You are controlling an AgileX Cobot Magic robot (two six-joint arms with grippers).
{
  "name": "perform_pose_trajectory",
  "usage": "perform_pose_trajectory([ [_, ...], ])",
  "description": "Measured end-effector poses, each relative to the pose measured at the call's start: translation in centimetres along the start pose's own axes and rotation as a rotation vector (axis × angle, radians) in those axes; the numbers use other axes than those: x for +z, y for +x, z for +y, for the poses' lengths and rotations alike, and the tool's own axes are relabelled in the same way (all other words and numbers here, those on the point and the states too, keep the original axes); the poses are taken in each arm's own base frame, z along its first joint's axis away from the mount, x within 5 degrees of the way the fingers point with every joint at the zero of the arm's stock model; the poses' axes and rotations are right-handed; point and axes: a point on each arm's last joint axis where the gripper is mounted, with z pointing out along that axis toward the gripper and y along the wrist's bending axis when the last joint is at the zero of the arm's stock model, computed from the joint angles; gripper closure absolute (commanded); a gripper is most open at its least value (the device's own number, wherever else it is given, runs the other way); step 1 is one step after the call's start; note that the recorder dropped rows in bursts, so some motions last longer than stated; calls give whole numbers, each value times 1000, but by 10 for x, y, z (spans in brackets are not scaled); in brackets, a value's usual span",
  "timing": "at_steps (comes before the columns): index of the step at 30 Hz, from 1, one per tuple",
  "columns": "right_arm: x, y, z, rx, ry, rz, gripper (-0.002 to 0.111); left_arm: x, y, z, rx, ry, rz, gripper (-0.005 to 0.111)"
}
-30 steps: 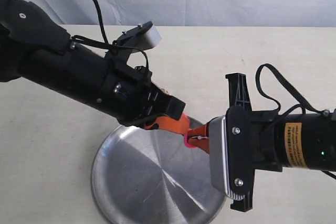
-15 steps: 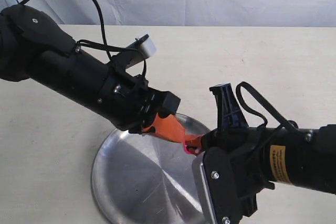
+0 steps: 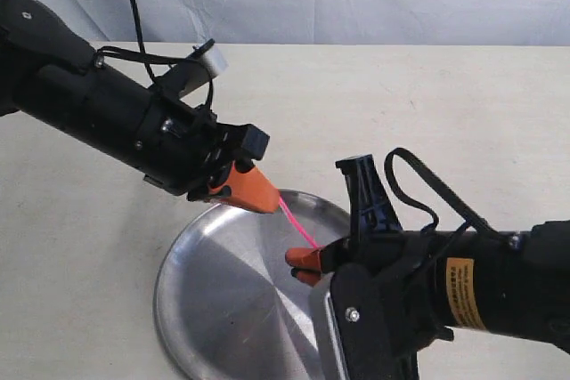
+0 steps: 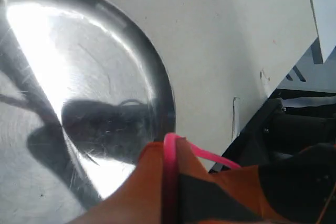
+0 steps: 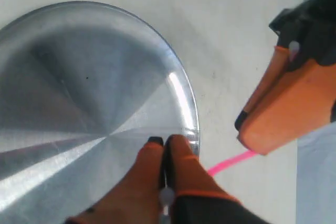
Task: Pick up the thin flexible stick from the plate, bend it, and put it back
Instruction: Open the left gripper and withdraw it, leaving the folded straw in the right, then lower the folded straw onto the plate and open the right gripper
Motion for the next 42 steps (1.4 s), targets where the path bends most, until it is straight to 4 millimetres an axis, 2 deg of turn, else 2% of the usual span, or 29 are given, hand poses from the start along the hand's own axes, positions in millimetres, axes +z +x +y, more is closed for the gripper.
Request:
perform_pose_trajectory([
  [5, -1, -6, -10, 243, 40, -32, 109, -14, -1, 19, -6, -46, 25, 107],
  [12, -1, -12, -19, 566, 70, -94, 109, -29, -1, 32, -43, -39, 44, 107],
  [19, 0, -13, -26, 1028, 110, -160, 109, -47, -2, 45, -110, -27, 29, 107],
  [22, 0, -11, -28, 1162, 123, -162, 109, -51, -3, 49, -121, -31, 20, 107],
  [24, 0, -10, -27, 1223, 124, -146, 109, -52, -4, 54, -119, -66, 2, 107],
  [28, 0, 4, -5, 1311, 64, 48, 109, -72, -26, 93, -85, -359, -235, 107],
  [42, 0, 4, -5, 1391, 62, 53, 109, -78, -23, 101, -60, -417, -214, 104],
])
